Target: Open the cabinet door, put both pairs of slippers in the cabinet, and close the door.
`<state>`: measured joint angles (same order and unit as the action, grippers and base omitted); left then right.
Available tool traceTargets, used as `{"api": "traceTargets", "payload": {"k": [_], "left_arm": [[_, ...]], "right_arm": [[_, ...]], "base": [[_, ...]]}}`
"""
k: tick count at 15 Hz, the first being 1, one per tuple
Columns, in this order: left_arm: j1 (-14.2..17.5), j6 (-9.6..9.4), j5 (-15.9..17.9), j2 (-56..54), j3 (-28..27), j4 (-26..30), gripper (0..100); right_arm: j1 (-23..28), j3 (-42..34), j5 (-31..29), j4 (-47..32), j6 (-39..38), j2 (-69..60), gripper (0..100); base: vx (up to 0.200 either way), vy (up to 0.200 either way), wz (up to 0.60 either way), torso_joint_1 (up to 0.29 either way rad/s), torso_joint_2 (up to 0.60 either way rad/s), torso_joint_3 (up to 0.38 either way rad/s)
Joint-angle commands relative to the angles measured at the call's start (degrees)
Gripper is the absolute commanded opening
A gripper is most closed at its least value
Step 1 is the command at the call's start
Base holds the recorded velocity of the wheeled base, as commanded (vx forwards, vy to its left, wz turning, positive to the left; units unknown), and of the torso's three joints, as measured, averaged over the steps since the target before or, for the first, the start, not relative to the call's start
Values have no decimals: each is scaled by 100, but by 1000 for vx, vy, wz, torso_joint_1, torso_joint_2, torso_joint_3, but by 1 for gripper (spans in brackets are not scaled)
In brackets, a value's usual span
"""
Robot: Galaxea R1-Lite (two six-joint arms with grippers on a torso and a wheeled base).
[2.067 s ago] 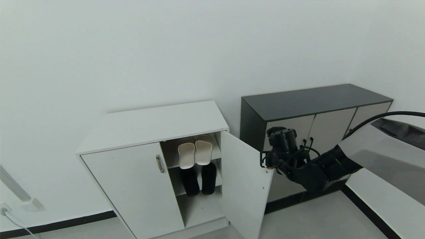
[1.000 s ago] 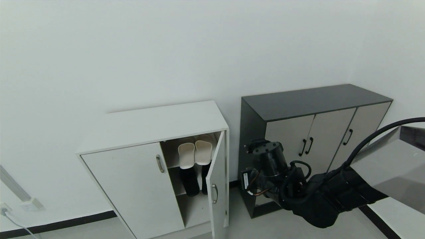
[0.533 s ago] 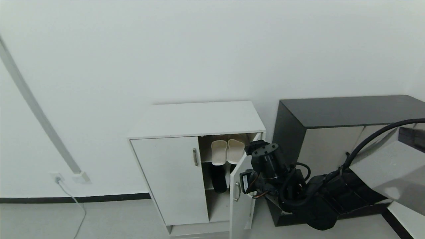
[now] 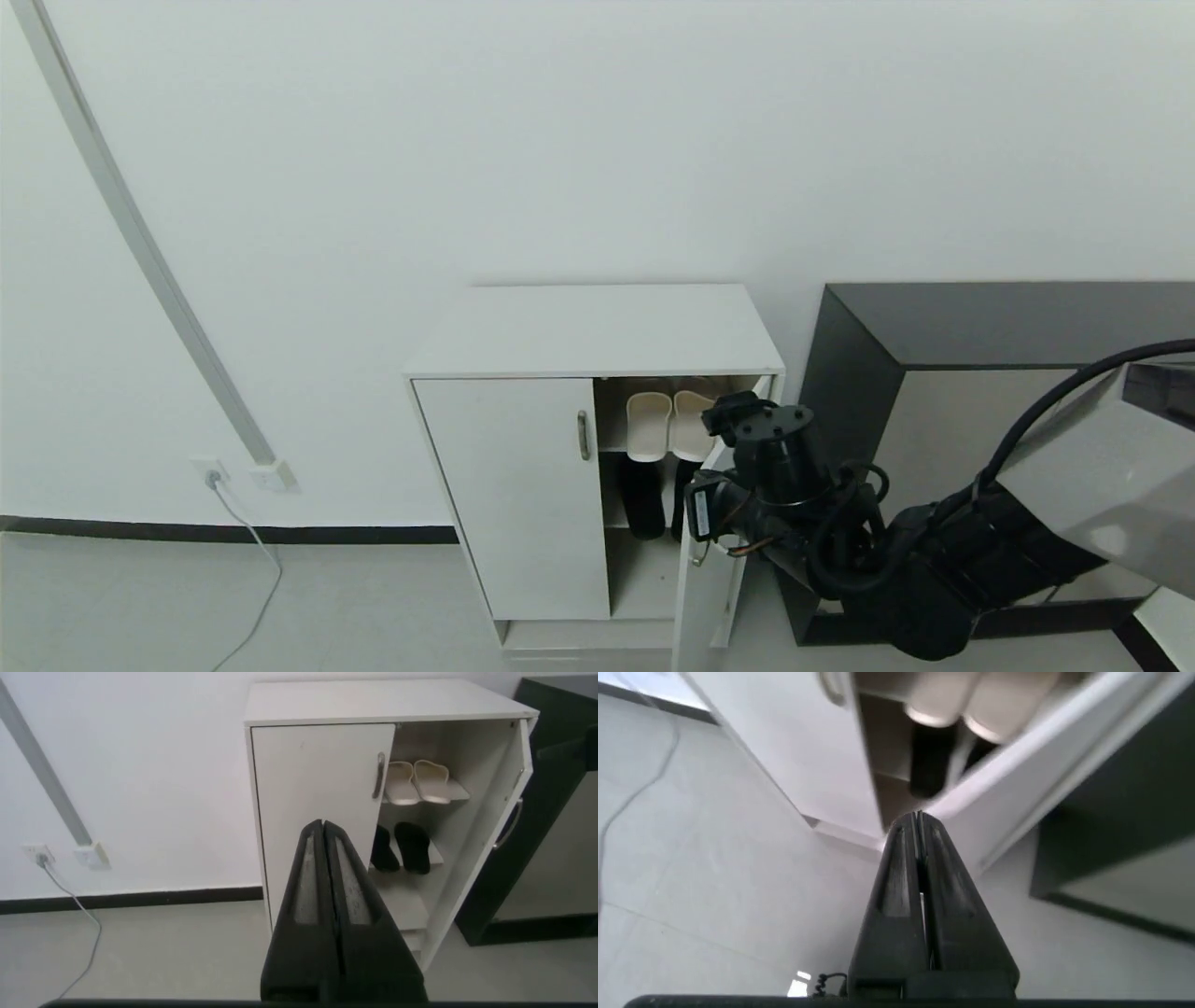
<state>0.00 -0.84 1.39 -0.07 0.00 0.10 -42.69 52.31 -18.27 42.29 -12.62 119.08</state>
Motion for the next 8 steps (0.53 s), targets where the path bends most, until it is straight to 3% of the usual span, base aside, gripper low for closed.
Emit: {"api": "traceTargets", "payload": {"k": [1,3,8], "left_arm": [[0,-4,2,7,0,-1,0],[0,-4,10,7,0,-1,0],[0,-13,10,7,0,-1,0]], "right_arm": [[156,-362,210,183,31,-183,0],[437,-1021,579,377,31,-464,0],[534,-1786,694,948,31,-429,0]], "base": [[0,0,0,0,0,0],[0,0,0,0,0,0],[200,0,0,0,1,2]]}}
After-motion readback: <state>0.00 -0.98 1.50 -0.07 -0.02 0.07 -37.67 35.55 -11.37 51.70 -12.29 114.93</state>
